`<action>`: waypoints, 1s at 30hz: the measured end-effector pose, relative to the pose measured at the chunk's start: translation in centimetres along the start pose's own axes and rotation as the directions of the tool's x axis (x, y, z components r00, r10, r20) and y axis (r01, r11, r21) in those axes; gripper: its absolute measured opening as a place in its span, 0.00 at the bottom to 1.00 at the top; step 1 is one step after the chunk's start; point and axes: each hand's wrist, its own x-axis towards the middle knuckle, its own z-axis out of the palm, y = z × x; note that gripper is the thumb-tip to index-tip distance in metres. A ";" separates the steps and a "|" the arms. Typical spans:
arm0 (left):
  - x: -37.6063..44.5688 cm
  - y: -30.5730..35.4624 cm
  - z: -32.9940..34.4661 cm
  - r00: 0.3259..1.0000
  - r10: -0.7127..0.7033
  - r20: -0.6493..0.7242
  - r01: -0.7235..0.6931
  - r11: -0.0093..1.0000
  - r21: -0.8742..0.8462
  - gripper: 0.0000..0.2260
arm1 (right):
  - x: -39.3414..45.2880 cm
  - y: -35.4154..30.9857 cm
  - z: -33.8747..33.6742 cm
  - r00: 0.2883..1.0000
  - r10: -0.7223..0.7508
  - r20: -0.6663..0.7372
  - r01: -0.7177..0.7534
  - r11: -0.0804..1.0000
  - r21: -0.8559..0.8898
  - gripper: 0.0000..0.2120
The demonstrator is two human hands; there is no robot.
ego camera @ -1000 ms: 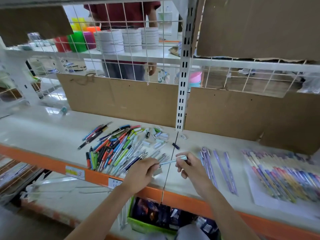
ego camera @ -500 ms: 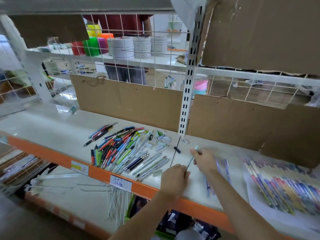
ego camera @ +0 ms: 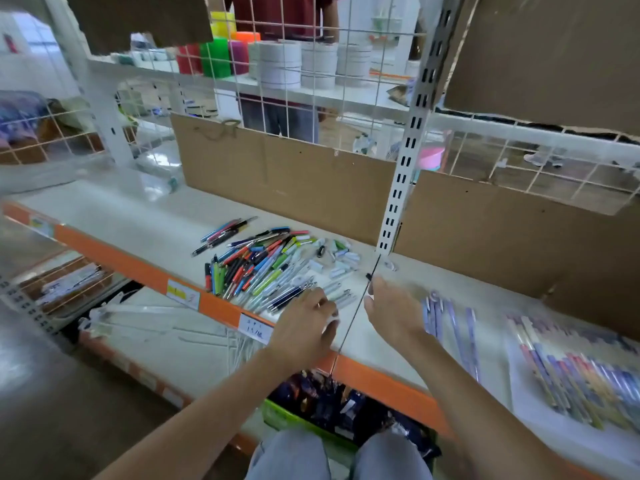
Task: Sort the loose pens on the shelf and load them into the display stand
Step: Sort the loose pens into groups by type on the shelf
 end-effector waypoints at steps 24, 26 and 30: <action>-43.3 -19.4 14.6 0.114 -0.877 0.467 0.988 0.149 0.037 0.07 | -10.6 -25.5 32.1 0.469 -0.619 0.630 0.614 0.741 0.271 0.09; -46.2 -19.1 17.1 -0.018 -0.860 0.510 0.998 0.019 0.068 0.07 | -10.6 -26.4 34.9 0.424 -0.578 0.697 0.609 0.752 0.253 0.12; -50.2 -18.4 21.6 -0.243 -0.784 0.571 0.970 -0.205 0.131 0.09 | -10.8 -28.4 40.0 0.307 -0.538 0.785 0.650 0.721 0.240 0.10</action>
